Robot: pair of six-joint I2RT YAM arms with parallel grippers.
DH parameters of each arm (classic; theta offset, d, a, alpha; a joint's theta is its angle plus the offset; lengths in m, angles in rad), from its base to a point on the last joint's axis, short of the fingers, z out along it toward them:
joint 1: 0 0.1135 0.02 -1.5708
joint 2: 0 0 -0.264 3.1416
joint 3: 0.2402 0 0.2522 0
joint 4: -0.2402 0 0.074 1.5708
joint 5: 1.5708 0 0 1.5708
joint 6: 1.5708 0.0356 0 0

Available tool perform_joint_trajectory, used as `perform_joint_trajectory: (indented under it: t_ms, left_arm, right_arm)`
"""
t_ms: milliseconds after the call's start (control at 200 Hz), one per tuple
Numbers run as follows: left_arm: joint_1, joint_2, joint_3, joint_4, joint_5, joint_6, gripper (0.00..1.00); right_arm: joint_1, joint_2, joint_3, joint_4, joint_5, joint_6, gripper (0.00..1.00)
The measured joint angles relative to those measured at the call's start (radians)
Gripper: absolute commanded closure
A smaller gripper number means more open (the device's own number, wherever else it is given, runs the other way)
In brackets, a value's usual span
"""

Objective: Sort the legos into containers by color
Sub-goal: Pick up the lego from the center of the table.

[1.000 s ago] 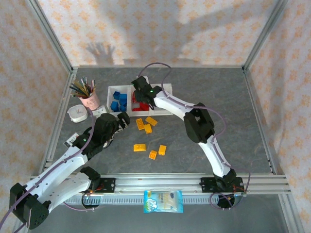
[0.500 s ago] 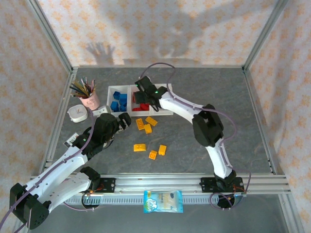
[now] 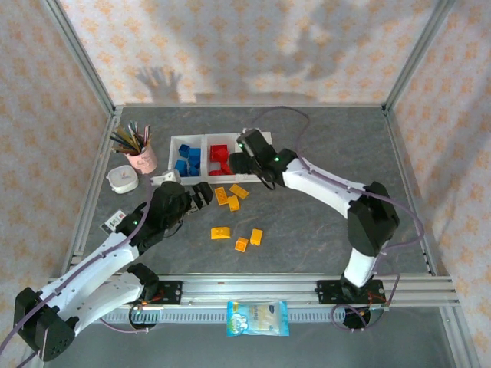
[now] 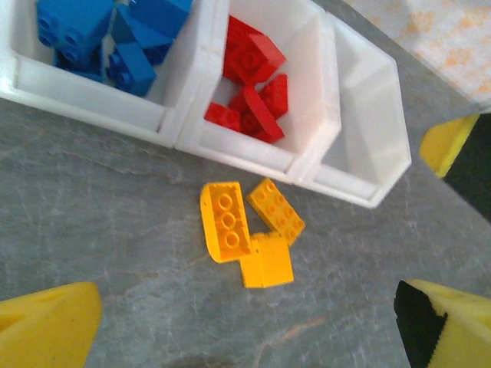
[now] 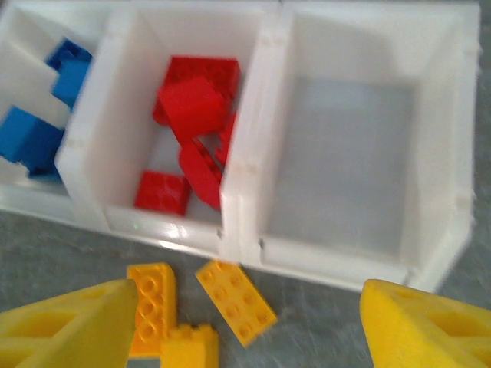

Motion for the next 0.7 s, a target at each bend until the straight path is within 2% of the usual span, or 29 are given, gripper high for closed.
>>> perform_joint_trajectory:
  t_ms: [170,370,566,701]
  left_arm:
    - [-0.068,-0.01,-0.024,0.012,-0.005,-0.03,0.01]
    - [-0.116,-0.015,-0.053,0.039,-0.008,-0.068,0.01]
    - [-0.117,-0.023,-0.085,0.054,-0.01,-0.097,0.01]
    - [-0.117,-0.039,-0.093,0.051,-0.028,-0.111,0.01]
  right_arm:
    - [0.047,-0.081,-0.154,-0.001,0.018,0.068,0.2]
    - [0.124,-0.089,-0.248,0.026,0.016,0.129,0.16]
    - [0.158,-0.032,-0.26,0.101,0.003,0.139,0.16]
    - [0.164,0.045,-0.249,0.132,0.001,0.135,0.21]
